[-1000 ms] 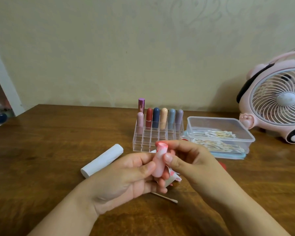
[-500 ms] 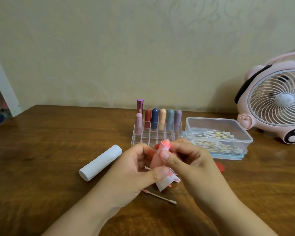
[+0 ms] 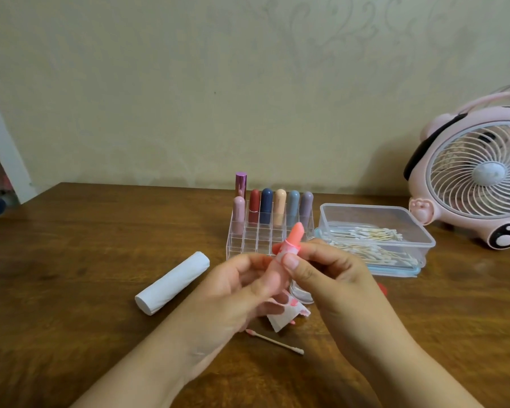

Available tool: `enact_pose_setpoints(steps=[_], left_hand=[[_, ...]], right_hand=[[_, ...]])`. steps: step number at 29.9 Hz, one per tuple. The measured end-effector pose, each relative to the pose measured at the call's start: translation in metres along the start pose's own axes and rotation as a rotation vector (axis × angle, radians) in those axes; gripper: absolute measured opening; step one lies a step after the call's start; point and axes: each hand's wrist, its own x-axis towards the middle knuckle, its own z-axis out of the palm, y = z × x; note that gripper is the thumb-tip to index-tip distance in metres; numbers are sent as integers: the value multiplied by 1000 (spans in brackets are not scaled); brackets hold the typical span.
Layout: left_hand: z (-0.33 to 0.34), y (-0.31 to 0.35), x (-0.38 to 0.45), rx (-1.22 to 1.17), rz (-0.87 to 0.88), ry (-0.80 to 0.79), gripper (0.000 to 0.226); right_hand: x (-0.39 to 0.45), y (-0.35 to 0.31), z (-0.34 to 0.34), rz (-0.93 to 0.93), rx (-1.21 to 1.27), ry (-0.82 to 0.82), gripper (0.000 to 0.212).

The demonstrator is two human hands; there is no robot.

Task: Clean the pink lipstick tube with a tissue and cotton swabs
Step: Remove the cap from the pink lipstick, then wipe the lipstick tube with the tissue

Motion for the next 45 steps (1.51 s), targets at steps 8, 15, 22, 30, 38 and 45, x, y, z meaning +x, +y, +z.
enact_pose_setpoints(steps=[8,15,22,30,38,45], left_hand=[[-2,4,-1,4,32,12,27],[-2,3,-1,271,143,87,34],[-25,5,6,631,36,400,23],[-31,-4,13,878,-37,466,18],[-27,-4,13,936,-53,446,17],[-25,1,10,829,-6,459,20]], right_hand=[[0,3,-2,-1,39,-36,32],[0,1,1,18,-90,-33,30],[5,-7,-15,78,-835,-66,33],[9,15,-5,70,-1253,-405,44],[12,20,-1,70,-1285,-430,35],[6,20,-7,-169,-1053,34,19]])
